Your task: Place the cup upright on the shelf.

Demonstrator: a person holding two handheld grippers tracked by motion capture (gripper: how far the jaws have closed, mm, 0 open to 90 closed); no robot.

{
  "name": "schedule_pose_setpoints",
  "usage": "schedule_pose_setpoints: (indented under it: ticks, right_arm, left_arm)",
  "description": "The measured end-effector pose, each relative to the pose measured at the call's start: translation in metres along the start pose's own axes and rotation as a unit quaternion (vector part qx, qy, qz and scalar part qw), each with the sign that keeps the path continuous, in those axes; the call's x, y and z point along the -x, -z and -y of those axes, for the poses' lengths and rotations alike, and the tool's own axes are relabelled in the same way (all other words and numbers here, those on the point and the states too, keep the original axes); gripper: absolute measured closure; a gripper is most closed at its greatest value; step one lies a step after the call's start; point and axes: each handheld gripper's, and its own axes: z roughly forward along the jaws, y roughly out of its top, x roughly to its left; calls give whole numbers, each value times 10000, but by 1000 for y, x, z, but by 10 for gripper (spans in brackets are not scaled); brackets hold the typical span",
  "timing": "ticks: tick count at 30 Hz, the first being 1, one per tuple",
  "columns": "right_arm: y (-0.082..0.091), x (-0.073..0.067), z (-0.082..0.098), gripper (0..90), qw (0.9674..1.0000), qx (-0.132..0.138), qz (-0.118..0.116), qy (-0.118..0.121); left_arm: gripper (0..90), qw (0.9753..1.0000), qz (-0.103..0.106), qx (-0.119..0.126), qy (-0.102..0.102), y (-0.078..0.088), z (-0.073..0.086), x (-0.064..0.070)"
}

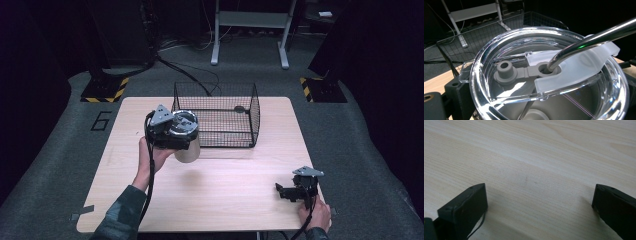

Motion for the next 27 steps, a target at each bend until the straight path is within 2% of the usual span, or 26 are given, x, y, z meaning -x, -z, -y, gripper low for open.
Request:
schedule_pose_setpoints:
  ticks: [7,16,27]
  right_arm:
    - [0,0,0,0,10000,-1,1,-2]
    - [0,0,0,0,10000,-2,-2,6]
    - [0,0,0,0,10000,7,-5,-21]
  left_arm:
    - [41,10000,25,4,-74,-2,-10,0]
    - [41,9999,88,51,-67,-7,-24,0]
    - [41,9997,147,112,-158,-14,-50,-1]
